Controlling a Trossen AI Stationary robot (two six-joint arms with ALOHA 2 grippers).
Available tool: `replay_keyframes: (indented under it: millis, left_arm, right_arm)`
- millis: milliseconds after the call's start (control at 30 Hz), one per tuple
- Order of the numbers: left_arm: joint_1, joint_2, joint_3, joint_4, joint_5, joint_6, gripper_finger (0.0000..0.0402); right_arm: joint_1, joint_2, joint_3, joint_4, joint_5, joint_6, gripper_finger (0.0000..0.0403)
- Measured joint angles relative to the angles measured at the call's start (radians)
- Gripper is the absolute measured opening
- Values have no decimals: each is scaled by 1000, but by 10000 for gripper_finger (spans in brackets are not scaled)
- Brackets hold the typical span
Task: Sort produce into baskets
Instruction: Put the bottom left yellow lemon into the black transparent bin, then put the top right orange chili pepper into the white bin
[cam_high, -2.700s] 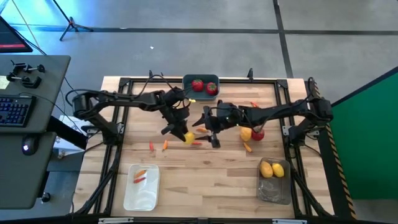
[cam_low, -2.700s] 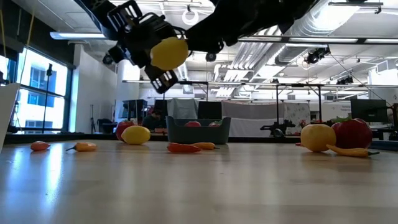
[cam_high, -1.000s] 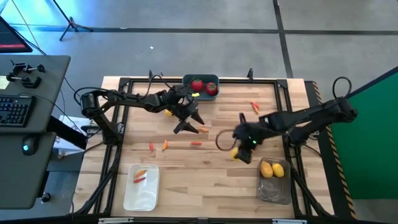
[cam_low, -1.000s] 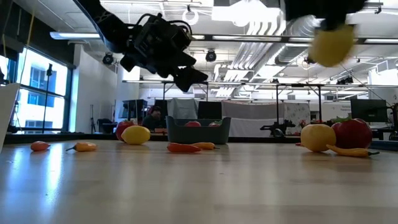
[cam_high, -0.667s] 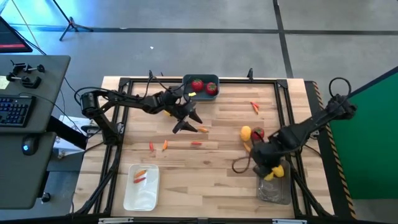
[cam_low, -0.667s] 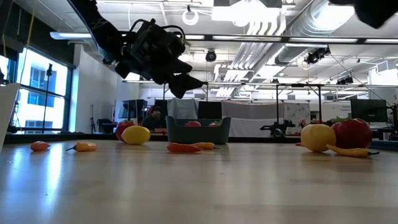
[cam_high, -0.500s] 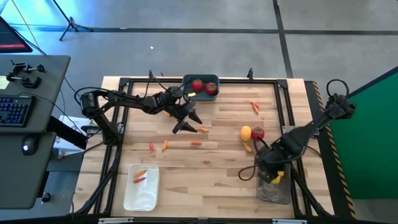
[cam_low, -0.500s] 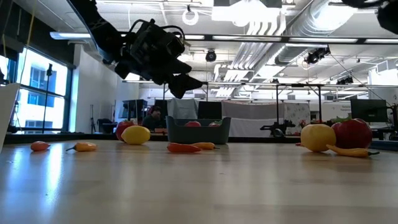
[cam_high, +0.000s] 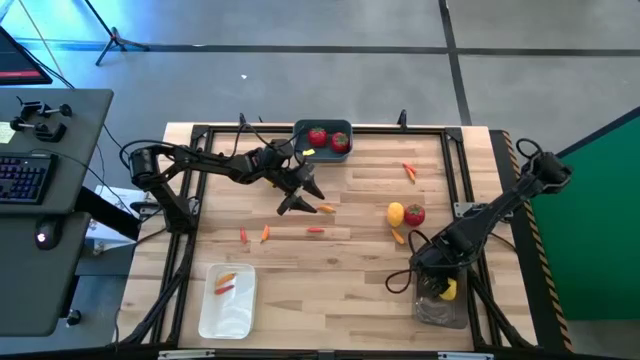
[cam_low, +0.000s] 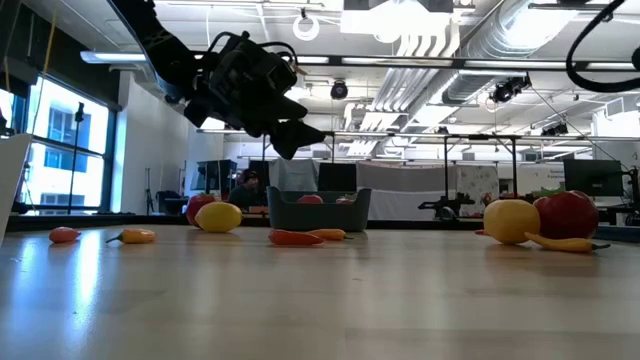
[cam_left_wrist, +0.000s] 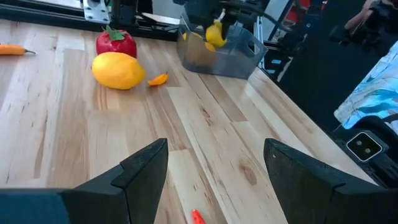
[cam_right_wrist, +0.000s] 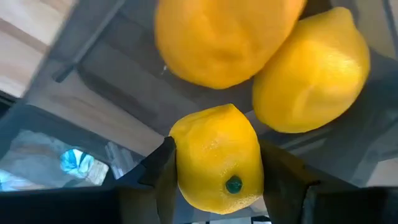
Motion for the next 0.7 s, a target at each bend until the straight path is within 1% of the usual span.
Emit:
replay_keyframes:
  millis: [100,233,333,400,533,633,700]
  left_arm:
    - [0,0,0,3,-29,3,250]
    - [0,0,0,-4,-83,3,250]
    - [0,0,0,-3,-96,24,250]
    - [0,0,-10,14,-102,50,250]
    - [-4,0,-72,147,-107,56,245]
    - [-4,0,-136,300,-107,41,230]
    - [-4,1,-171,406,-114,12,215]
  right_arm:
    - [0,0,-5,0,0,-16,189]
    - [0,0,-5,1,-1,-17,234]
    - [0,0,-5,-4,-2,-18,268]
    - [0,0,-5,-3,-3,-19,282]
    - [0,0,39,-39,-1,-78,289]
    - [-1,0,113,-148,21,-90,290]
    - [-4,0,182,-220,63,-89,290]
